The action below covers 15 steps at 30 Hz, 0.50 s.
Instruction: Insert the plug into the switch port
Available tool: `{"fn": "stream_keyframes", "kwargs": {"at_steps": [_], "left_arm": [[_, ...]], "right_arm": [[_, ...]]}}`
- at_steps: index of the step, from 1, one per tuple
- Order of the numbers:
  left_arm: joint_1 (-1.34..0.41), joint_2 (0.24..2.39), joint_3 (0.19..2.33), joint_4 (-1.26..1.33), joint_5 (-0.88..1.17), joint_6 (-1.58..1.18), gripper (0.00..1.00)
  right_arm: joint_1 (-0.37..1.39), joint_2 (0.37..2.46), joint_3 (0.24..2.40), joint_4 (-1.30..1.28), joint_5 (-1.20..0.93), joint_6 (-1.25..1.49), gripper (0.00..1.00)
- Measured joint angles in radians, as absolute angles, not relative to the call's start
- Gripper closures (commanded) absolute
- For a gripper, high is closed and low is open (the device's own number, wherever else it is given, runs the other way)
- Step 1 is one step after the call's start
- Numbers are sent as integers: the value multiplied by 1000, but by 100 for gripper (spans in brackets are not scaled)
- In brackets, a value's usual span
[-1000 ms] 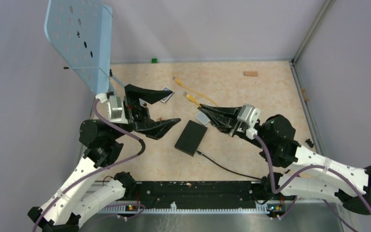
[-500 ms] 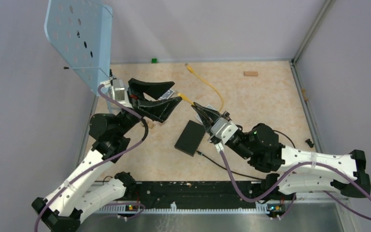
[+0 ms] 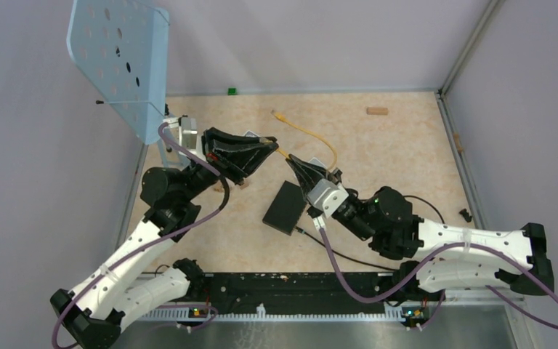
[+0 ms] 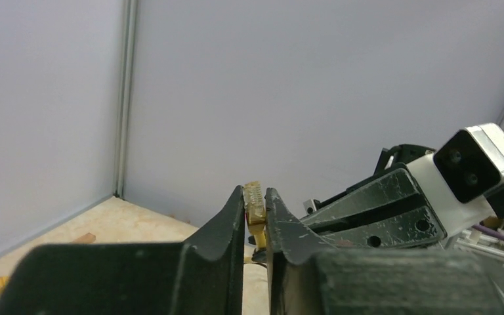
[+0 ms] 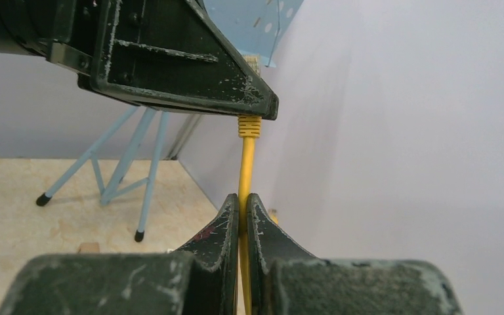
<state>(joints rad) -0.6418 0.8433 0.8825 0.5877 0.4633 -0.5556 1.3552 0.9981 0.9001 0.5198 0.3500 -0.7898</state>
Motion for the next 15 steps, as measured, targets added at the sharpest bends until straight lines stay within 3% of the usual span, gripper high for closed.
{"fn": "stream_keyframes", "kwargs": {"at_steps": [4, 7, 10, 15], "left_arm": [[-645, 851, 884, 604, 510, -560, 100], [-642, 859, 885, 622, 562, -546, 100], [-643, 860, 887, 625, 659, -513, 100], [-644, 830, 875, 616, 818, -444, 100]], "right_arm": [[1355, 998, 900, 509, 366, -792, 99], [1356, 994, 920, 454, 363, -770, 67], [1360, 978, 966, 339, 316, -706, 49], [1362, 907, 1048, 122, 199, -555, 45]]}}
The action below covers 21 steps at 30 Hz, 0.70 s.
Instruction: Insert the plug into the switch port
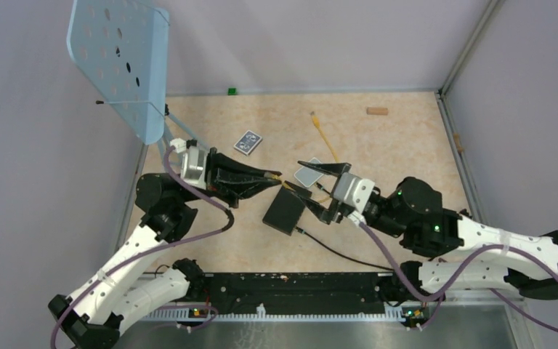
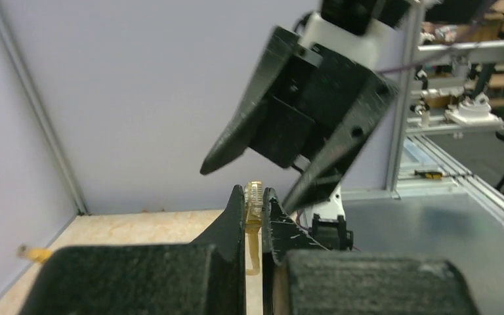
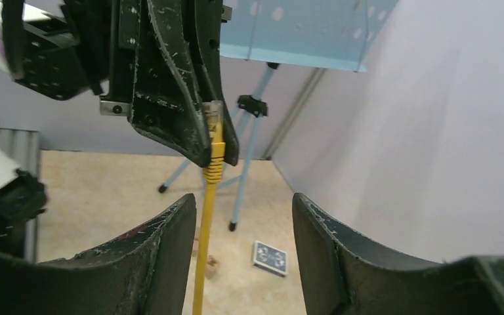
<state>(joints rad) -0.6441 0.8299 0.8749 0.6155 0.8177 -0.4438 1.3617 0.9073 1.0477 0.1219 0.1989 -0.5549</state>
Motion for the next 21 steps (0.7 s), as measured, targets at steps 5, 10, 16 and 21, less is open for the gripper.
{"fn": "stream_keyframes", "kwargs": {"at_steps": [5, 10, 16, 21], "left_arm": [[-645, 761, 856, 606, 987, -378, 100], [-645, 729, 856, 585, 1122, -330, 100], [-645, 722, 856, 558, 1213, -293, 100], [-648, 722, 856, 548, 1252, -285, 100]], "right_arm": [[1363, 849, 1096, -24, 25, -408, 51], [1364, 844, 1094, -68, -132, -293, 54], [1365, 902, 1077, -35, -251, -188, 54], [1365, 965, 1066, 19, -305, -144, 56]]}}
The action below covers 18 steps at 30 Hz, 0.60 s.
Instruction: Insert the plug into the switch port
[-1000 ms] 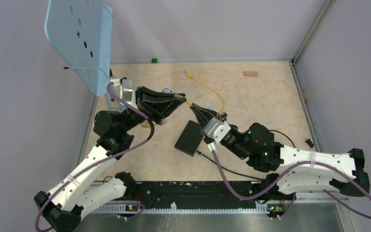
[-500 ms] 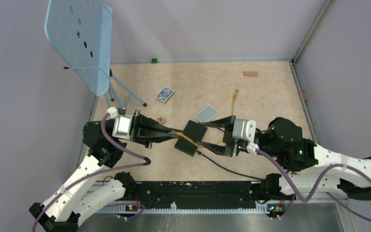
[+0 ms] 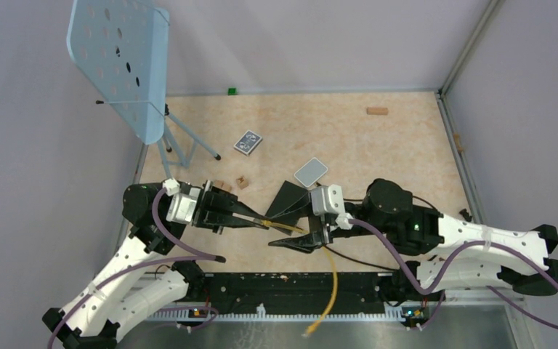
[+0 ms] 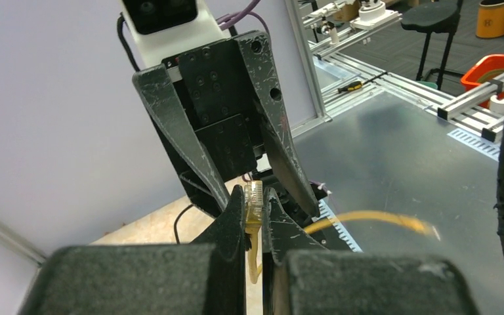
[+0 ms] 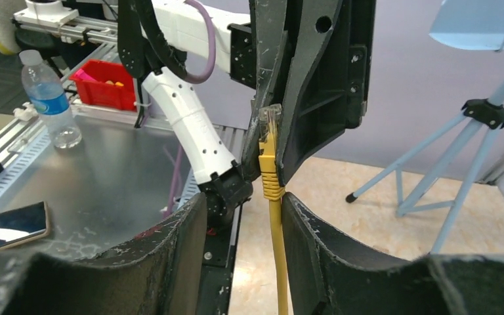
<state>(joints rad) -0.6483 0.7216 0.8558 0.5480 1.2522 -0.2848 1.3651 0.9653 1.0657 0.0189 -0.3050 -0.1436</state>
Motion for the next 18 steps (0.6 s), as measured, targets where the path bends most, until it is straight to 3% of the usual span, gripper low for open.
{"fn": "stream_keyframes", "kwargs": {"at_steps": [4, 8, 13, 17, 18], "left_arm": [[-655, 720, 856, 546, 1277, -284, 100], [-663, 713, 856, 545, 1297, -281, 100], [-676, 709, 856, 545, 1314, -277, 100], [-682, 705, 856, 545, 1317, -273, 99], [-682, 703, 856, 543, 1316, -270, 90]], "right_arm": [[1365, 980, 1053, 45, -321, -122, 58], [1365, 982, 1045, 80, -326, -109, 67], [1365, 982, 1029, 111, -327, -97, 100], [1365, 982, 1027, 113, -326, -91, 100], [1365, 982, 1027, 113, -322, -92, 100]]}}
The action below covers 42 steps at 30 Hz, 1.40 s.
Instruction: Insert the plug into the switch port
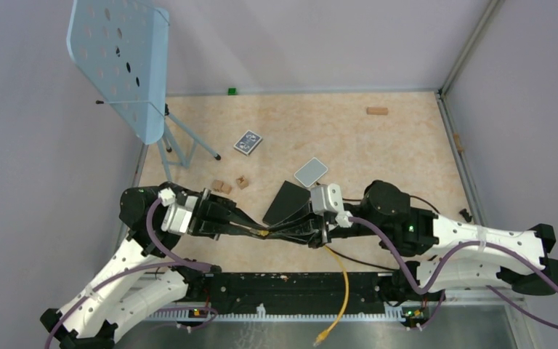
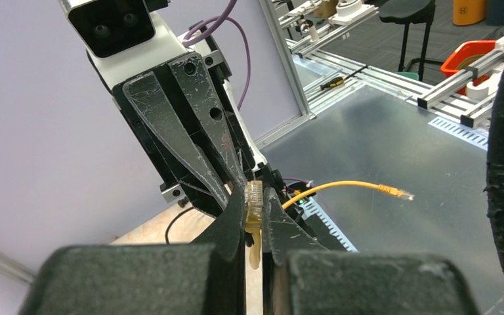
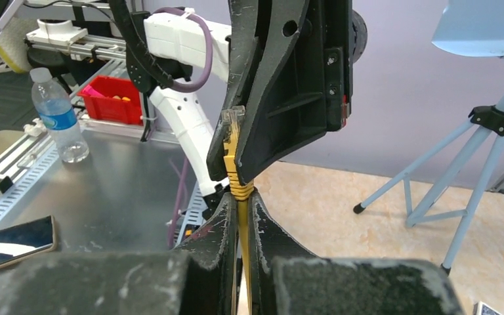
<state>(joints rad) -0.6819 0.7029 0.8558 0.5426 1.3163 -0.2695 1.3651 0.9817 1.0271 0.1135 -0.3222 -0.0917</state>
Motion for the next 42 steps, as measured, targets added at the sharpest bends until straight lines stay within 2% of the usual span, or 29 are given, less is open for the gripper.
{"fn": "stream_keyframes", "kwargs": {"at_steps": [2, 3, 4, 8, 14, 21, 25, 30, 37, 42], "left_arm": [[-682, 698, 856, 533, 1308, -258, 70], [-682, 695, 856, 525, 1297, -252, 51], [-682, 693, 856, 517, 1286, -241, 40], [-682, 669, 852, 482, 1221, -215, 19], [-683, 610, 813, 470, 1077, -206, 4], [-683, 598, 767, 447, 806, -233, 4], [-683, 608, 759, 445, 691, -242, 9], [-683, 654, 759, 459, 651, -259, 18], [-683, 710, 759, 462, 628, -276, 35], [-683, 738, 759, 463, 618, -299, 65]], "right_arm": [[1365, 981, 1027, 115, -313, -92, 100], [1365, 980, 1025, 117, -307, -92, 100], [1365, 978, 1021, 121, -301, -92, 100], [1365, 949, 994, 110, -222, -93, 100], [1366, 892, 987, 49, -48, -117, 100], [1366, 878, 987, 6, 119, -191, 100], [1366, 895, 990, 10, 191, -240, 100], [1366, 931, 991, 15, 254, -295, 100], [1393, 953, 1002, 31, 332, -358, 100], [1404, 956, 1003, 61, 356, -385, 100]]}}
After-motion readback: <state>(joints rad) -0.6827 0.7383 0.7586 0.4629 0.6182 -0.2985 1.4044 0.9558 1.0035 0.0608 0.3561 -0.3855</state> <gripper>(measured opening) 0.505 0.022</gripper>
